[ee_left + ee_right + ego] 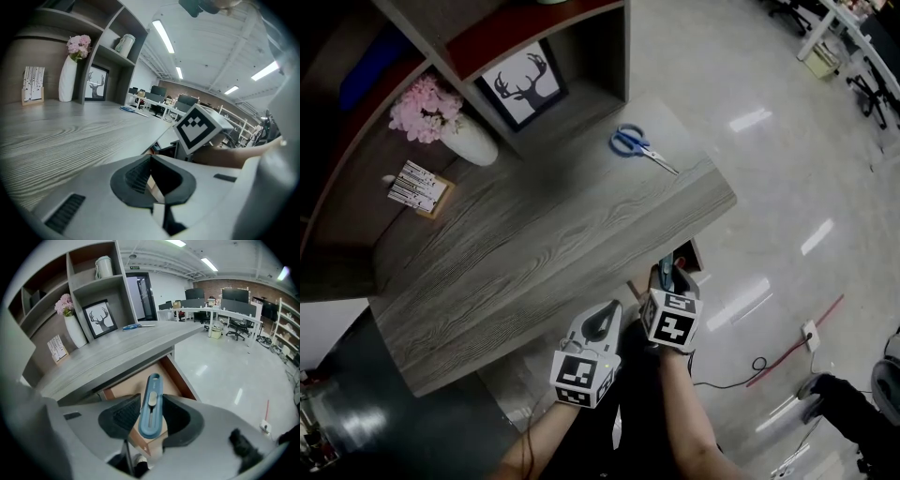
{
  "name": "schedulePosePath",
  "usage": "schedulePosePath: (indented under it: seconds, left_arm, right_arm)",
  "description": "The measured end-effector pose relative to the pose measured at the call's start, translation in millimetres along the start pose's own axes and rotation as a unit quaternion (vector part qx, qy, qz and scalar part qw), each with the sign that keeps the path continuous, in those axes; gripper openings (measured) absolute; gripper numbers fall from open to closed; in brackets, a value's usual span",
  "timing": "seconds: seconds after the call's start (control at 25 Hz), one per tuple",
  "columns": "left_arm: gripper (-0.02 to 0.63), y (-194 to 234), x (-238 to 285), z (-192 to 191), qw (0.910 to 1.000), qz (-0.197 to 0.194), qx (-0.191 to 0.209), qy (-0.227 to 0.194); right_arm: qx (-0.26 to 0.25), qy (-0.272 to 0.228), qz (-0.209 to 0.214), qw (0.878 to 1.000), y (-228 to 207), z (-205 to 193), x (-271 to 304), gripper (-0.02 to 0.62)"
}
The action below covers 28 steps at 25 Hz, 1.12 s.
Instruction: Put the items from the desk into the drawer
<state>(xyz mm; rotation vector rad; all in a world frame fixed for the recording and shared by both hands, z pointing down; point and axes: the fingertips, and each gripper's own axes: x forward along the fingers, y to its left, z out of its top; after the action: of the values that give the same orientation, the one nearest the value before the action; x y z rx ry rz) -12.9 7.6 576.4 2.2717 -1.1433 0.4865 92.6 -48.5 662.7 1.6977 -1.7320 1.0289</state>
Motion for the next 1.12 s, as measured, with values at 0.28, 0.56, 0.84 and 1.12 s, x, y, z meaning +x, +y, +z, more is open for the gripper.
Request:
schedulePosePath:
  seconds: [0.28, 0.56, 0.84, 1.12]
  left_arm:
    - [0.009, -0.5, 3.9, -3.3, 1.0, -0.004, -0.006, 0.004]
    - [0.009, -2.4, 6.2, -3.1, 0.9999, -0.004, -0.008, 0.007]
    - [0.009, -4.1, 8.9, 7.2, 1.0, -0.007, 0.0, 0.002]
    - [0.009, -9.6, 10.3, 19.9, 0.9999, -0.011, 0.008, -0.006]
  right_arm:
    - [-0.001, 0.012, 0.004, 1.0, -0.9, -3.0, 11.8, 0.156]
    - [-0.008, 0.005, 0.028, 1.0, 2.5, 0.7, 10.6, 0.262]
    - [-0.011, 0.004, 0.031, 0.999, 3.7, 3.5, 2.8, 0.262]
    - [-0.015, -0.01, 0.034, 0.999, 1.0, 12.6, -9.6, 0.262]
